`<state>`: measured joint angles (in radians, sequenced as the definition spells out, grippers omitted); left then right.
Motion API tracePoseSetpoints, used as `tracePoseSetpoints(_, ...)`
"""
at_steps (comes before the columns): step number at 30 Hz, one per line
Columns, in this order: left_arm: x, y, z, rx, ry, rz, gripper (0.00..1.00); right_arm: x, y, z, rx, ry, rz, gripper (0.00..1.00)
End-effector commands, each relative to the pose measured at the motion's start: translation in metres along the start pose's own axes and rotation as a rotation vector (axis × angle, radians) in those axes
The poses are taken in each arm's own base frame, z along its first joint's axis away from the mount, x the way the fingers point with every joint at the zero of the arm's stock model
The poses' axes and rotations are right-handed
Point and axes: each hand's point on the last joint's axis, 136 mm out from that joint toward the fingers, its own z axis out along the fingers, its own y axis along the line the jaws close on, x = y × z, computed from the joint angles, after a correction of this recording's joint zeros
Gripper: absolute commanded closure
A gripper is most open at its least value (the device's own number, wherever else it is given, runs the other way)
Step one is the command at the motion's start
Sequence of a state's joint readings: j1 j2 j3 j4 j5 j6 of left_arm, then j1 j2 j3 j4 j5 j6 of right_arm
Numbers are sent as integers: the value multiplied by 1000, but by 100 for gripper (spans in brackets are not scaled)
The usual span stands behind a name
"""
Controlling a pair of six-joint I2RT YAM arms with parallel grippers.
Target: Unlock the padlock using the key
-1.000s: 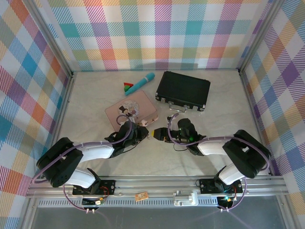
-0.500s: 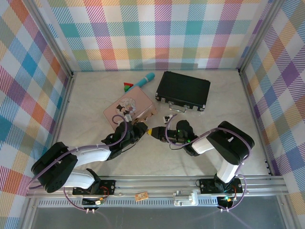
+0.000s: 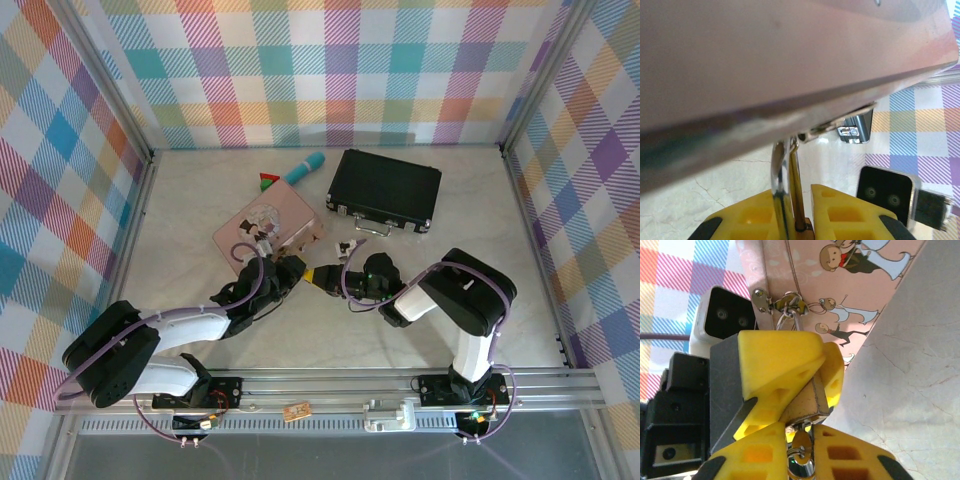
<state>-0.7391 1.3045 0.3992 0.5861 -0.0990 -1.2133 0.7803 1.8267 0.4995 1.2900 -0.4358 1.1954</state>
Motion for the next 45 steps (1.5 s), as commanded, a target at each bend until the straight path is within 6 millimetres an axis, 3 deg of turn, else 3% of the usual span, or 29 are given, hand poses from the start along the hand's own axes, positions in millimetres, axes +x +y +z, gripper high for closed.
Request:
tracePoseSetpoints(1, -7, -35, -8, 145, -32, -20, 100, -13, 22, 6, -83, -50, 20, 98)
tracePoseSetpoints(4, -9, -35, -7, 166, -53, -11, 100, -22, 32, 5, -110, -86, 116, 100)
tracePoseSetpoints(7, -10, -39, -5, 203, -65, 6, 100, -30, 55, 4, -168, -95, 210, 100)
tracePoseSetpoints(10, -10, -39, 0, 225, -75, 4, 100, -35, 86, 1, -219, -75, 225, 100)
tracePoseSetpoints(13, -10, -36, 4, 237, -81, -9, 100, -32, 100, -4, -177, -48, 190, 100)
tracePoseSetpoints(19, -10, -40, 7, 258, -87, -7, 100, -31, 107, -17, -88, -68, 113, 87)
tracePoseSetpoints(27, -10, -40, 7, 247, -83, -8, 100, -30, 103, -11, -105, -58, 106, 82)
tracePoseSetpoints(35, -14, -38, 4, 225, -105, -8, 100, -27, 102, -8, -115, -70, 102, 61)
tracePoseSetpoints(40, -16, -38, 4, 222, -115, -11, 100, -24, 95, -9, -94, -77, 106, 75)
tracePoseSetpoints(45, -14, -41, 6, 233, -104, -15, 100, -27, 95, -4, -106, -80, 102, 81)
